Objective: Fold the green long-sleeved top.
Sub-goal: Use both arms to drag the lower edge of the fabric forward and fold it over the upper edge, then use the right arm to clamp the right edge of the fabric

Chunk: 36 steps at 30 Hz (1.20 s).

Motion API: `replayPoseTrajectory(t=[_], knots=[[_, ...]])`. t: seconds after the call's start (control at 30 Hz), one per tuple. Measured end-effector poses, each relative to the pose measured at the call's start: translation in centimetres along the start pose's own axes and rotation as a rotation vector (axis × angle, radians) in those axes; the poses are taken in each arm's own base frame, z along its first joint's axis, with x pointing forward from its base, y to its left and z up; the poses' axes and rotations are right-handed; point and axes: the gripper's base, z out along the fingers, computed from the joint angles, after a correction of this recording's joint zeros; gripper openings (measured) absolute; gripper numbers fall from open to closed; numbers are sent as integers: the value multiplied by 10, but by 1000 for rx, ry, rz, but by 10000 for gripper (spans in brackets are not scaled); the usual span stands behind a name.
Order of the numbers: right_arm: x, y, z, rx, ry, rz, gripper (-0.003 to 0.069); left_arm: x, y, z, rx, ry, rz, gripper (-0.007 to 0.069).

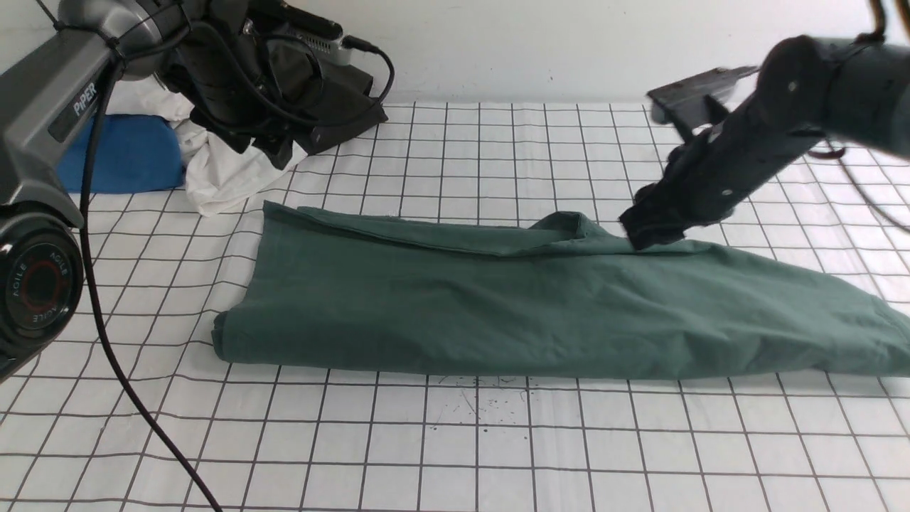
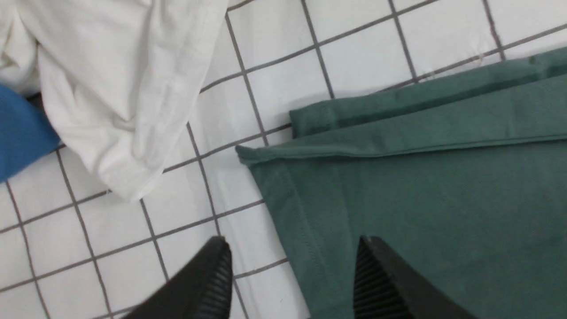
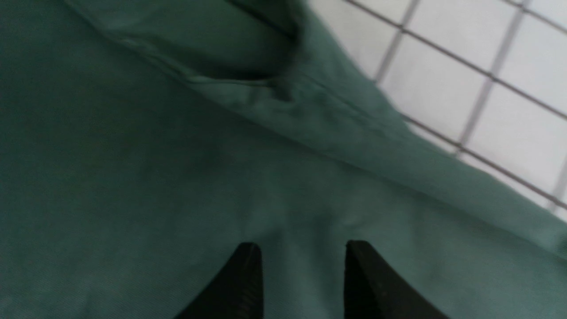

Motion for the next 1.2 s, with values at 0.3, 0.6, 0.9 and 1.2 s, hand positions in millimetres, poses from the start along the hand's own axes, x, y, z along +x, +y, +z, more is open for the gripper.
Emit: replayPoseTrajectory(t=[0.3,0.6,0.9,1.2], knots=[[1,17,71,-2,-58,23,6,-1,-5,-2,19,-5,18,133],[-22,-23,59,89,-304,293,-13,-2,-9,-2,64,-14,5,-8],[-15,-102,-15,115,-180,446,-13,-5,-23,-5,100,-28,48,-8],[68,-108,-128,186,-72,440,-13,-10,-39,-30,178,-89,56,-8]])
